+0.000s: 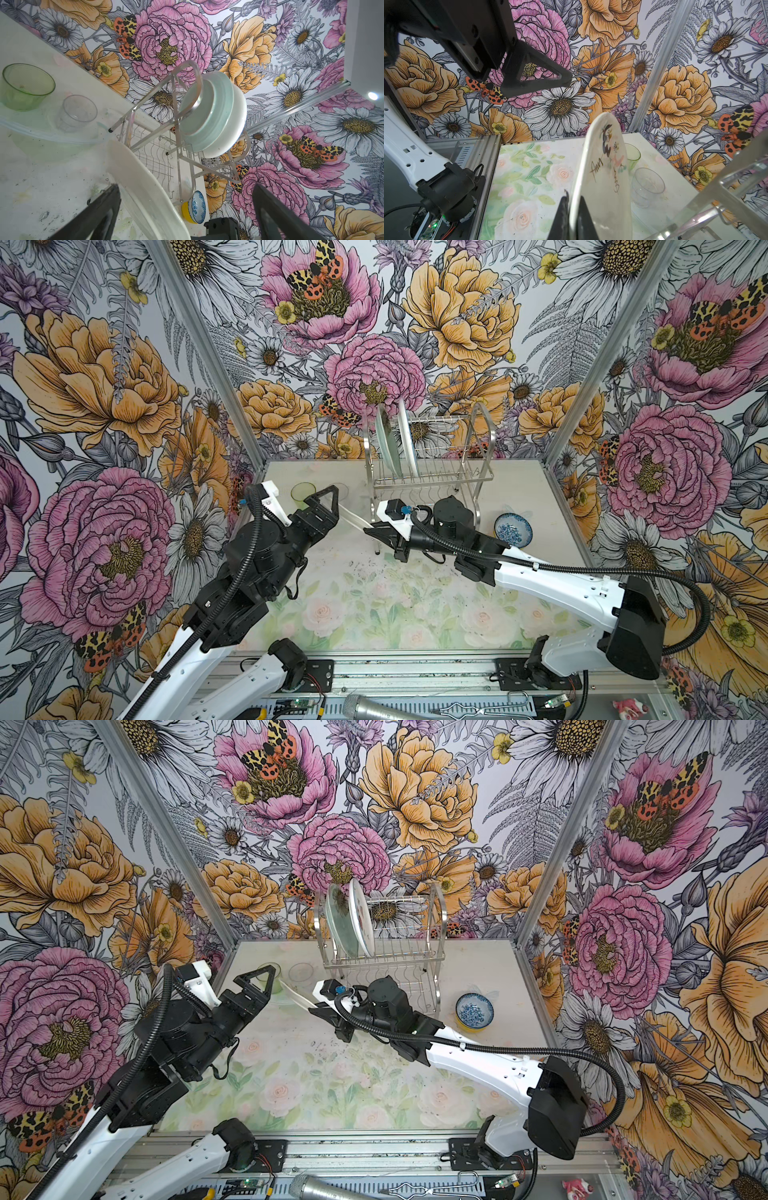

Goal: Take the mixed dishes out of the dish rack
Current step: 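Swing the plate toward the left gripper while the left gripper closes on its rim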

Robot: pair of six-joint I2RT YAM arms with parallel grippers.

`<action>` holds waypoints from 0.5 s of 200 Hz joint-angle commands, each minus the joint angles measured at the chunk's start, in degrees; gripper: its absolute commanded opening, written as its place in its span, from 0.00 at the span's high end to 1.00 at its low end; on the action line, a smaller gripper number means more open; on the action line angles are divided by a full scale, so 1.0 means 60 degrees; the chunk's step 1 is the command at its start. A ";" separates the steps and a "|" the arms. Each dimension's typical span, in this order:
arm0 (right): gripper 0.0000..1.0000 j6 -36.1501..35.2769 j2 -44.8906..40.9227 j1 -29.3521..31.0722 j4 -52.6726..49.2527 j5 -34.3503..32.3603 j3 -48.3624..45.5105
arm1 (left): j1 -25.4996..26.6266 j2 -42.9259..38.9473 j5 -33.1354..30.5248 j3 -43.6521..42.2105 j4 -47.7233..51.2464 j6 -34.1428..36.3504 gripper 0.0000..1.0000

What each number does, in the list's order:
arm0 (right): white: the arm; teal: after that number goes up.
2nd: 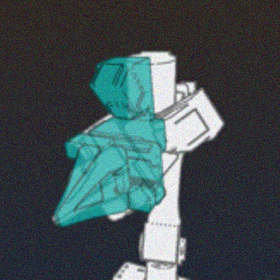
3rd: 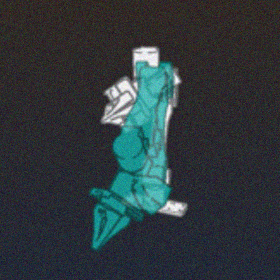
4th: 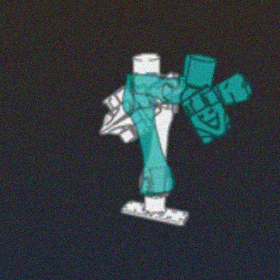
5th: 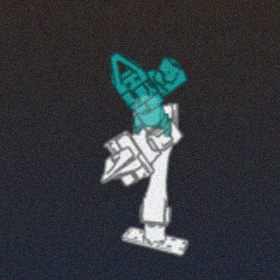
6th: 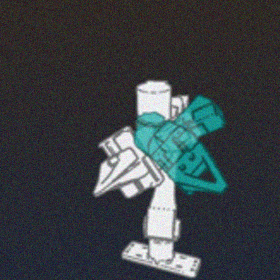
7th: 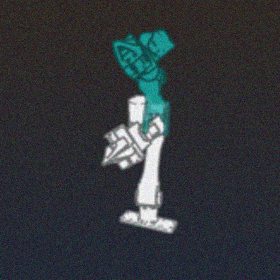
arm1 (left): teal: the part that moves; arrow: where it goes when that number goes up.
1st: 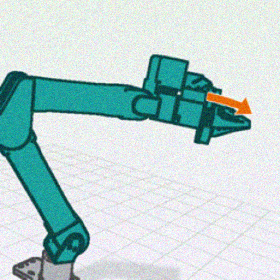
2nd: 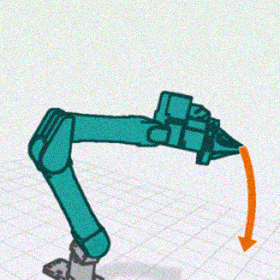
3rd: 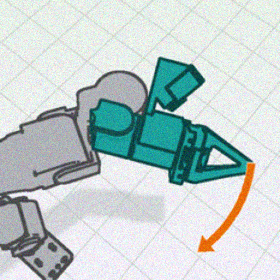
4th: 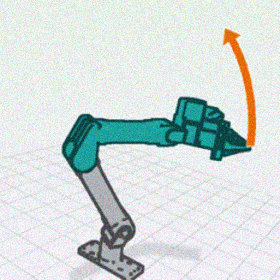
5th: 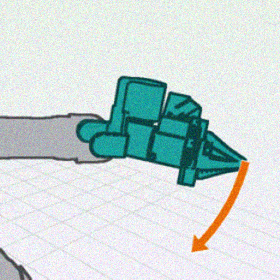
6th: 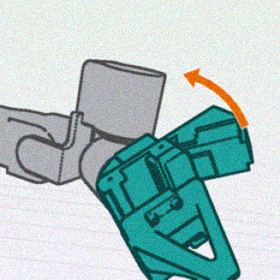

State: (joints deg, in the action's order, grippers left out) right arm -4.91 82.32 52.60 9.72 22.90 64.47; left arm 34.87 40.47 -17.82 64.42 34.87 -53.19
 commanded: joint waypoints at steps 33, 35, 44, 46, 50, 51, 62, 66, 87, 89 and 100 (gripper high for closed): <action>1.00 -0.0198 0.0663 0.0074 0.1830 0.0365 0.1053 | -0.1880 0.0021 0.2552 -0.0697 0.0521 -0.0892 0.01; 1.00 -0.0220 0.0682 0.0079 0.1825 0.0372 0.1089 | -0.1914 0.0022 0.2577 -0.0709 0.0506 -0.0891 0.01; 1.00 -0.0266 0.0836 0.0080 0.1831 0.0402 0.1192 | -0.2023 0.0076 0.2633 -0.0752 0.0465 -0.0871 0.01; 1.00 -0.0277 0.0861 0.0081 0.1825 0.0403 0.1212 | -0.2049 0.0088 0.2645 -0.0752 0.0467 -0.0864 0.01; 1.00 -0.0294 0.0927 0.0083 0.1837 0.0407 0.1251 | -0.2093 0.0116 0.2639 -0.0760 0.0469 -0.0823 0.01; 1.00 -0.0295 0.0942 0.0082 0.1837 0.0412 0.1266 | -0.2114 0.0121 0.2636 -0.0761 0.0471 -0.0813 0.01; 1.00 -0.0335 0.1073 0.0081 0.1887 0.0419 0.1363 | -0.2267 0.0225 0.2738 -0.0803 0.0470 -0.0792 0.01; 1.00 -0.0360 0.1120 0.0077 0.1911 0.0423 0.1394 | -0.2329 0.0269 0.2808 -0.0819 0.0458 -0.0815 0.01; 1.00 -0.0470 0.1390 0.0093 0.1936 0.0494 0.1606 | -0.2706 0.0558 0.3345 -0.0957 0.0388 -0.0896 0.01; 1.00 -0.0475 0.1420 0.0091 0.1932 0.0503 0.1627 | -0.2751 0.0581 0.3401 -0.0994 0.0367 -0.0911 0.01; 1.00 -0.0501 0.1566 0.0085 0.1964 0.0565 0.1707 | -0.2886 0.0686 0.3632 -0.1087 0.0265 -0.1013 0.01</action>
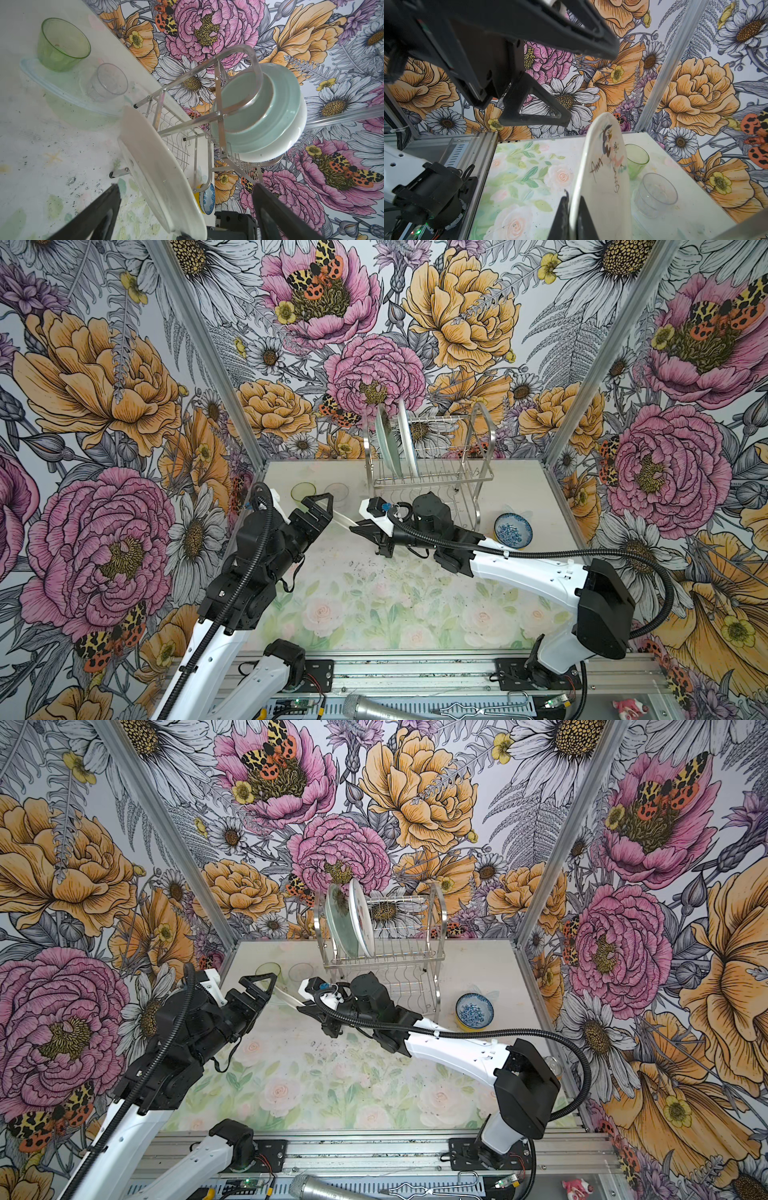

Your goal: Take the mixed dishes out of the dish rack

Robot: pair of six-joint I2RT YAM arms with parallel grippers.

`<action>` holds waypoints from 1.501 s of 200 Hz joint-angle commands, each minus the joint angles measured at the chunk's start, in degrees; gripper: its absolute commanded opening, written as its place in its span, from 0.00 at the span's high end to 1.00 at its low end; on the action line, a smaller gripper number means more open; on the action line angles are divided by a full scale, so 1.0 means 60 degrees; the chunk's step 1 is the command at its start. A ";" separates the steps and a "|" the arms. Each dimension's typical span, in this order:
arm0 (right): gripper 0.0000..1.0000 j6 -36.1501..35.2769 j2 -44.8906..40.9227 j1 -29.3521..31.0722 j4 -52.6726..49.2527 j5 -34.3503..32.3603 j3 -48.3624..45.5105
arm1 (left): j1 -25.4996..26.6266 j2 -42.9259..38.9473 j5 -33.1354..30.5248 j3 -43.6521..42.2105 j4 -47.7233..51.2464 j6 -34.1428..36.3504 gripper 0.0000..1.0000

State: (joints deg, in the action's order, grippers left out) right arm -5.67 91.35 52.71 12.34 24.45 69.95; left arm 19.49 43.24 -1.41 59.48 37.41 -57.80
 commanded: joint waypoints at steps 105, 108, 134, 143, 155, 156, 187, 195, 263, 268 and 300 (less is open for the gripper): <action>1.00 -0.1443 0.0707 0.0411 0.1445 -0.0231 0.0930 | -0.1404 0.1061 0.2126 -0.0705 -0.0470 -0.0489 0.01; 1.00 -0.1463 0.0702 0.0427 0.1445 -0.0258 0.0930 | -0.1444 0.1079 0.2165 -0.0721 -0.0477 -0.0489 0.01; 1.00 -0.1629 0.0883 0.0503 0.1476 -0.0372 0.0998 | -0.1661 0.1106 0.2436 -0.0906 -0.0477 -0.0412 0.04; 1.00 -0.1666 0.0974 0.0548 0.1510 -0.0422 0.1037 | -0.1743 0.1085 0.2504 -0.1002 -0.0478 -0.0379 0.08; 1.00 -0.1784 0.1091 0.0623 0.1504 -0.0489 0.1101 | -0.1865 0.1027 0.2552 -0.1129 -0.0476 -0.0282 0.13; 1.00 -0.1796 0.1092 0.0628 0.1503 -0.0495 0.1108 | -0.1883 0.1026 0.2558 -0.1134 -0.0477 -0.0276 0.13; 1.00 -0.2061 0.1349 0.0789 0.1425 -0.0572 0.1304 | -0.2419 0.0771 0.2890 -0.1590 -0.0475 -0.0308 0.27; 1.00 -0.2163 0.1411 0.0807 0.1376 -0.0574 0.1351 | -0.2550 0.0697 0.2980 -0.1672 -0.0476 -0.0342 0.31; 1.00 -0.2585 0.1946 0.0995 0.1226 -0.0690 0.1762 | -0.3182 0.0501 0.3634 -0.2072 -0.0478 -0.0196 0.47; 1.00 -0.2626 0.1975 0.1011 0.1213 -0.0696 0.1784 | -0.3228 0.0498 0.3707 -0.2101 -0.0477 -0.0203 0.49; 1.00 -0.2794 0.2092 0.1110 0.1180 -0.0764 0.1891 | -0.3384 0.0342 0.3792 -0.2260 -0.0495 -0.0112 0.56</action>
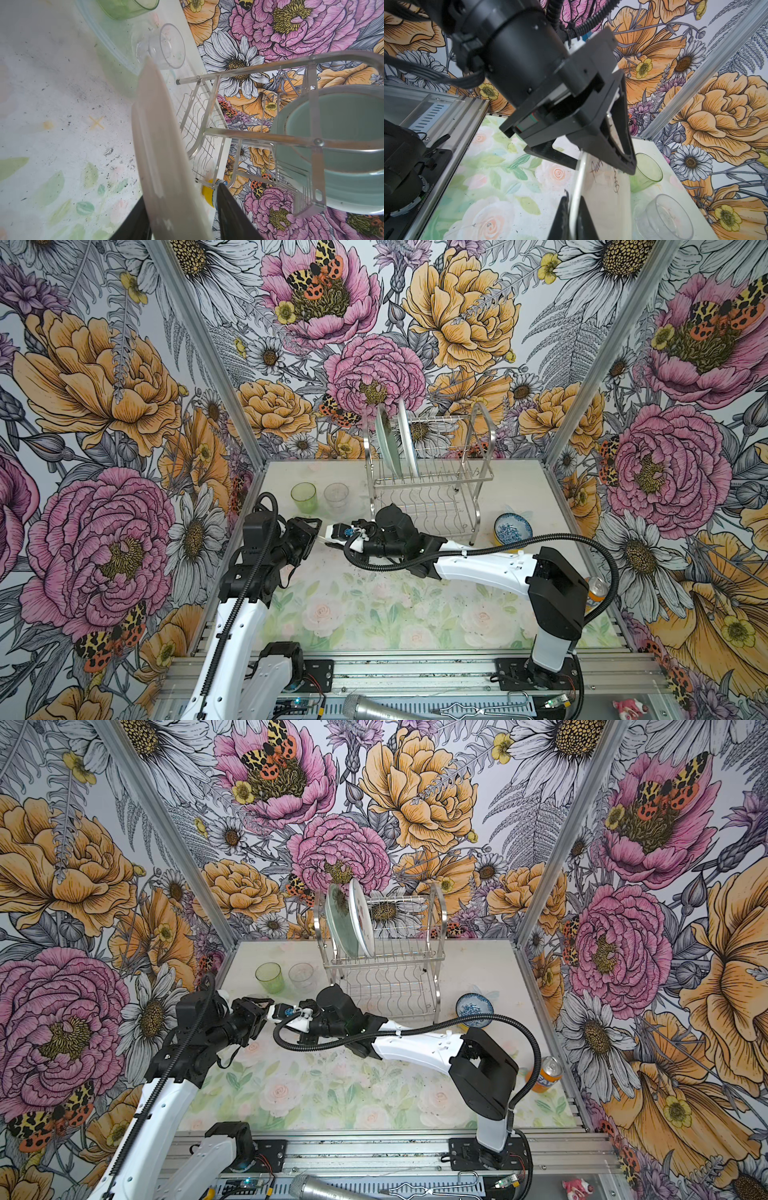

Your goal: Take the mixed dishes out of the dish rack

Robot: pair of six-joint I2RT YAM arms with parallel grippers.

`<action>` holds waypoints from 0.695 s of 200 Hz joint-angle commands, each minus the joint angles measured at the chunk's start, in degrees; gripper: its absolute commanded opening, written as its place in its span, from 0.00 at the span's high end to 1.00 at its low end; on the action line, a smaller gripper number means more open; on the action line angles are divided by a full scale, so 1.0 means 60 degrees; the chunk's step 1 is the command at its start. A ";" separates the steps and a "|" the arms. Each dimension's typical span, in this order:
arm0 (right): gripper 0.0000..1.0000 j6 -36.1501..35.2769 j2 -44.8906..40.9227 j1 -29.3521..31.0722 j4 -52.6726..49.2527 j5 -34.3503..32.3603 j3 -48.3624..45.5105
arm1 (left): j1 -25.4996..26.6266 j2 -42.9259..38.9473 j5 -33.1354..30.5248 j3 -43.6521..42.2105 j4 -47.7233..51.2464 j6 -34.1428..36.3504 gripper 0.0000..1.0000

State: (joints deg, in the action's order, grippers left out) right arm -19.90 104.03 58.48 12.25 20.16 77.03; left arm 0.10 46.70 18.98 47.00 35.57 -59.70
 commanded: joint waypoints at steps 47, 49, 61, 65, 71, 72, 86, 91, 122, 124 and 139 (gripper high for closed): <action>1.00 -0.0786 0.0022 0.0323 0.1166 -0.0186 0.0623 | -0.1022 -0.0312 0.1226 -0.0249 -0.0326 0.0732 0.74; 1.00 -0.0785 0.0021 0.0322 0.1166 -0.0205 0.0619 | -0.1066 -0.0312 0.1270 -0.0250 -0.0324 0.0743 0.77; 1.00 -0.0825 0.0035 0.0351 0.1180 -0.0223 0.0570 | -0.1275 -0.0327 0.1466 -0.0283 -0.0365 0.0788 1.00; 1.00 -0.0834 0.0034 0.0361 0.1190 -0.0262 0.0558 | -0.1315 -0.0327 0.1504 -0.0304 -0.0373 0.0802 1.00; 1.00 -0.0816 0.0048 0.0362 0.1206 -0.0301 0.0550 | -0.1382 -0.0336 0.1549 -0.0329 -0.0377 0.0810 1.00; 1.00 -0.0830 0.0049 0.0369 0.1208 -0.0307 0.0550 | -0.1388 -0.0332 0.1558 -0.0332 -0.0384 0.0817 1.00; 1.00 -0.0849 0.0081 0.0376 0.1193 -0.0409 0.0539 | -0.1479 -0.0327 0.1625 -0.0407 -0.0404 0.0770 1.00; 1.00 -0.0840 0.0094 0.0399 0.1184 -0.0438 0.0542 | -0.1496 -0.0319 0.1640 -0.0446 -0.0416 0.0778 1.00; 0.98 -0.0787 0.0123 0.0393 0.1139 -0.0691 0.0462 | -0.1602 -0.0309 0.1649 -0.0659 -0.0468 0.0839 1.00; 0.97 -0.0785 0.0116 0.0402 0.1145 -0.0716 0.0458 | -0.1610 -0.0311 0.1654 -0.0679 -0.0477 0.0839 1.00; 0.87 -0.0741 0.0044 0.0393 0.1150 -0.0914 0.0320 | -0.1678 -0.0301 0.1722 -0.0785 -0.0531 0.0839 1.00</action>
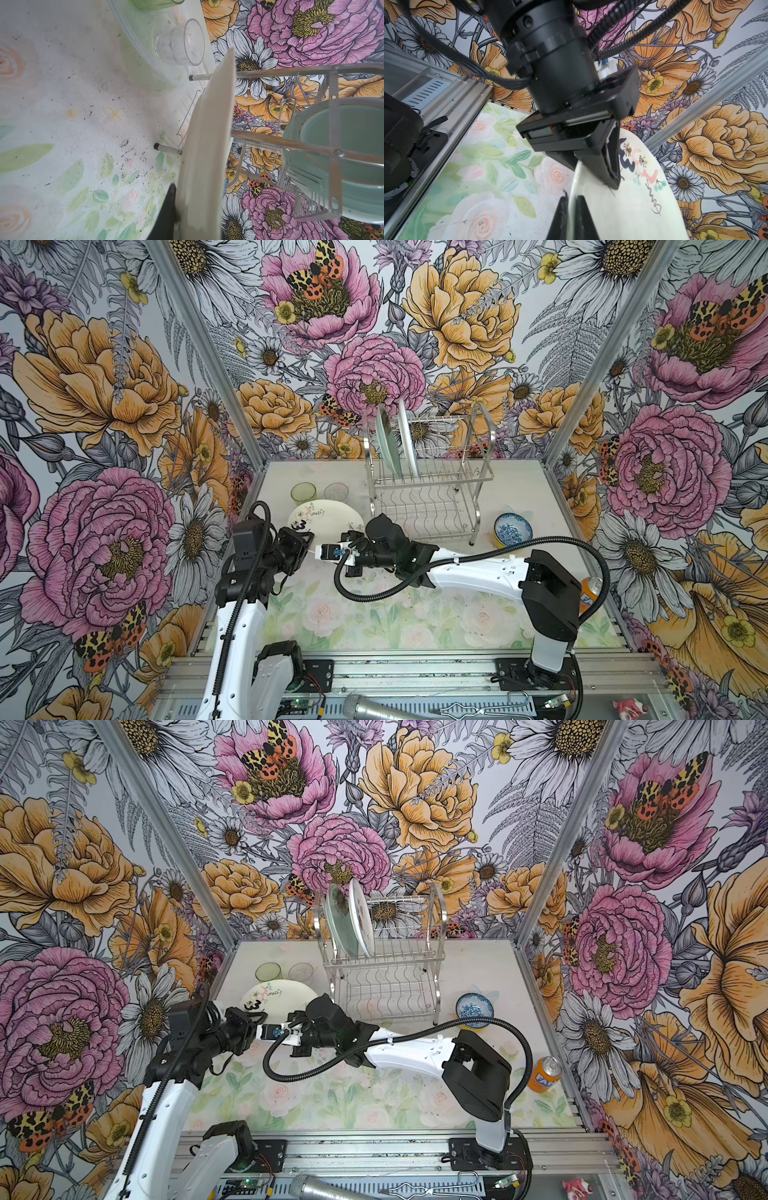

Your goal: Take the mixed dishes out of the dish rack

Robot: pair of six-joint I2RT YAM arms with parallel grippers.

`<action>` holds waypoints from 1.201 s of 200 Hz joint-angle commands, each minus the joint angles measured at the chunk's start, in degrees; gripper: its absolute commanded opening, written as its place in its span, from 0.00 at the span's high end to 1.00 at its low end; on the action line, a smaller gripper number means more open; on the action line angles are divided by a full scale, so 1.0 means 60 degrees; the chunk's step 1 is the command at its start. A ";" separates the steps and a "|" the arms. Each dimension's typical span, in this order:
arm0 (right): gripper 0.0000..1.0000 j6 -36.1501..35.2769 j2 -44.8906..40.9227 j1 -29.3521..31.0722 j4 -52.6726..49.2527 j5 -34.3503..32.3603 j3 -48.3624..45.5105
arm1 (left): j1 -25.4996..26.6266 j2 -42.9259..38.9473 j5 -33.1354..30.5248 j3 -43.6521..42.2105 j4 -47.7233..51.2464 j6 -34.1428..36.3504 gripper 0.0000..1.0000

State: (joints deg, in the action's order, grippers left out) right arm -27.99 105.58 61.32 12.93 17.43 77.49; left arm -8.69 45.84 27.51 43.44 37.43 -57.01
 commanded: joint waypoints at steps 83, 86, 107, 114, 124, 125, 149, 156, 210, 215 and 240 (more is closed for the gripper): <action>0.54 0.1057 -0.0544 -0.0124 0.1334 -0.1338 -0.0519 | -0.0399 -0.0242 0.0386 -0.0377 -0.0950 0.0530 1.00; 0.53 0.1073 -0.0546 -0.0119 0.1348 -0.1349 -0.0535 | -0.0398 -0.0254 0.0395 -0.0385 -0.0950 0.0524 1.00; 0.50 0.1133 -0.0580 -0.0115 0.1377 -0.1423 -0.0604 | -0.0412 -0.0338 0.0358 -0.0505 -0.0941 0.0523 1.00; 0.49 0.1139 -0.0595 -0.0122 0.1373 -0.1479 -0.0626 | -0.0438 -0.0371 0.0325 -0.0561 -0.0941 0.0529 1.00; 0.48 0.1148 -0.0641 -0.0112 0.1338 -0.1589 -0.0670 | -0.0445 -0.0413 0.0259 -0.0629 -0.0942 0.0573 1.00; 0.48 0.1149 -0.0652 -0.0112 0.1335 -0.1602 -0.0692 | -0.0451 -0.0409 0.0262 -0.0639 -0.0946 0.0570 1.00; 0.43 0.1304 -0.0941 -0.0110 0.1601 -0.1902 -0.1070 | -0.0528 -0.0463 0.0020 -0.0827 -0.1055 0.0650 1.00; 0.42 0.1365 -0.1028 -0.0112 0.1689 -0.1987 -0.1216 | -0.0557 -0.0463 0.0004 -0.0903 -0.1183 0.0664 1.00; 0.01 0.1941 -0.1607 -0.0120 0.1595 -0.2230 -0.1805 | -0.0806 0.0109 -0.0376 -0.1398 -0.2008 0.1263 1.00; 0.00 0.1866 -0.1689 -0.0112 0.1596 -0.2288 -0.1906 | -0.0808 0.0154 -0.0461 -0.1437 -0.2080 0.1339 1.00; 0.01 0.1735 -0.2197 -0.0100 0.1643 -0.2595 -0.2452 | -0.0841 0.0492 -0.0788 -0.1557 -0.2520 0.1544 1.00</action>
State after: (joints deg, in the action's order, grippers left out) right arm -17.91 96.40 60.69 21.32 4.25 65.30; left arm -13.06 48.05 24.25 33.82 31.70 -50.41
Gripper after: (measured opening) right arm 0.995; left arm 0.157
